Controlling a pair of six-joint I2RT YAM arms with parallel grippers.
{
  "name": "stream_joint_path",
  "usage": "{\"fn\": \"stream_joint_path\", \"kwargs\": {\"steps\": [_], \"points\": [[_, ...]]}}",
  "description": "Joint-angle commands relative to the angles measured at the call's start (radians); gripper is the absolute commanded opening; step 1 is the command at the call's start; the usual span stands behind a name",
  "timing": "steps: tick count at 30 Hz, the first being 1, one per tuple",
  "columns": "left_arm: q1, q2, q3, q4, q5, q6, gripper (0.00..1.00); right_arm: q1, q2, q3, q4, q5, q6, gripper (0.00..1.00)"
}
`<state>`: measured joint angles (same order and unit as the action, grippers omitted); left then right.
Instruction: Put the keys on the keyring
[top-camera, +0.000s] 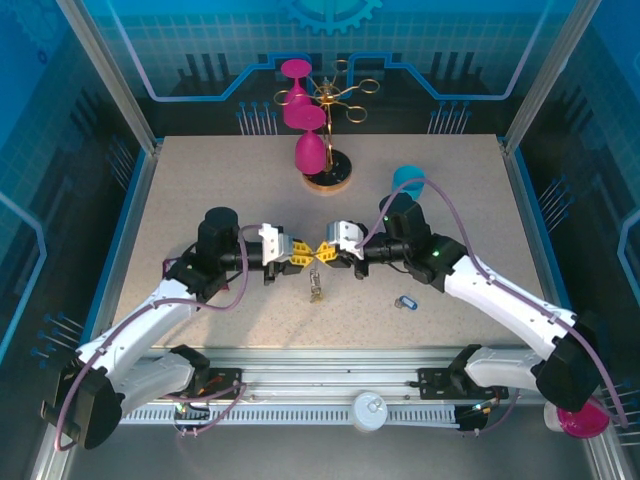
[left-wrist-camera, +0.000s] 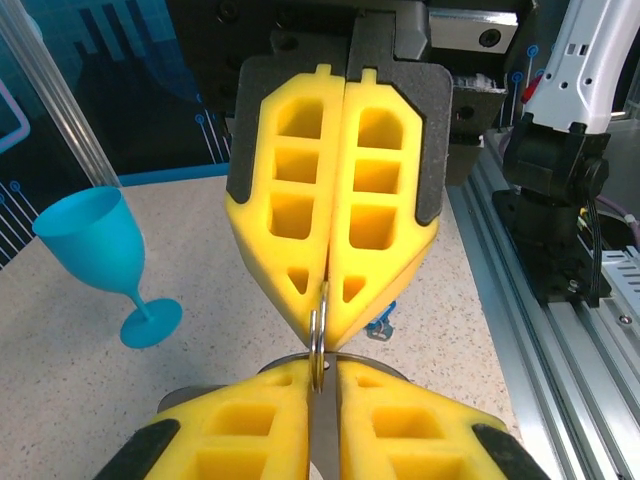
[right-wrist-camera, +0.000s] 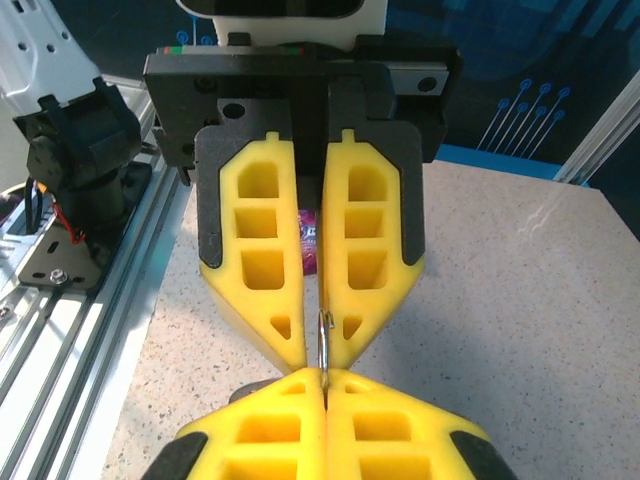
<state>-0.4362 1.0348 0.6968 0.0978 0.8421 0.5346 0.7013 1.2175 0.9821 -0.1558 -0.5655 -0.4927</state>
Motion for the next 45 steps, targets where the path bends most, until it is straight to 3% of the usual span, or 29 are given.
{"fn": "stream_joint_path", "kwargs": {"steps": [1,9,16,19,25,32,36,43,45], "points": [[-0.007,-0.003,0.027,-0.035,0.028,0.033,0.14,0.012,0.017,0.056,-0.078,0.006,-0.055,0.00],[-0.007,0.008,0.024,-0.018,0.042,0.025,0.13,0.028,0.050,0.092,-0.112,0.012,-0.077,0.00],[-0.007,0.015,0.025,-0.001,0.043,0.027,0.00,0.036,0.070,0.113,-0.145,0.009,-0.090,0.00],[-0.007,0.012,0.021,0.012,0.023,0.031,0.00,0.034,0.065,0.105,-0.129,0.013,-0.081,0.00],[-0.008,-0.002,0.004,0.017,0.011,0.055,0.00,-0.003,0.000,0.009,-0.011,0.026,-0.026,0.15],[-0.008,-0.002,-0.002,0.020,0.016,0.058,0.00,-0.006,-0.015,-0.017,0.003,0.021,-0.015,0.18],[-0.008,-0.002,-0.002,0.019,0.020,0.055,0.00,-0.006,-0.011,-0.017,0.021,0.015,-0.008,0.16],[-0.009,0.001,0.004,0.022,0.026,0.044,0.00,-0.006,0.002,-0.013,0.028,-0.008,-0.001,0.00],[-0.009,0.006,0.007,0.023,0.025,0.037,0.00,-0.007,0.006,-0.010,0.032,-0.018,0.004,0.00]]}}
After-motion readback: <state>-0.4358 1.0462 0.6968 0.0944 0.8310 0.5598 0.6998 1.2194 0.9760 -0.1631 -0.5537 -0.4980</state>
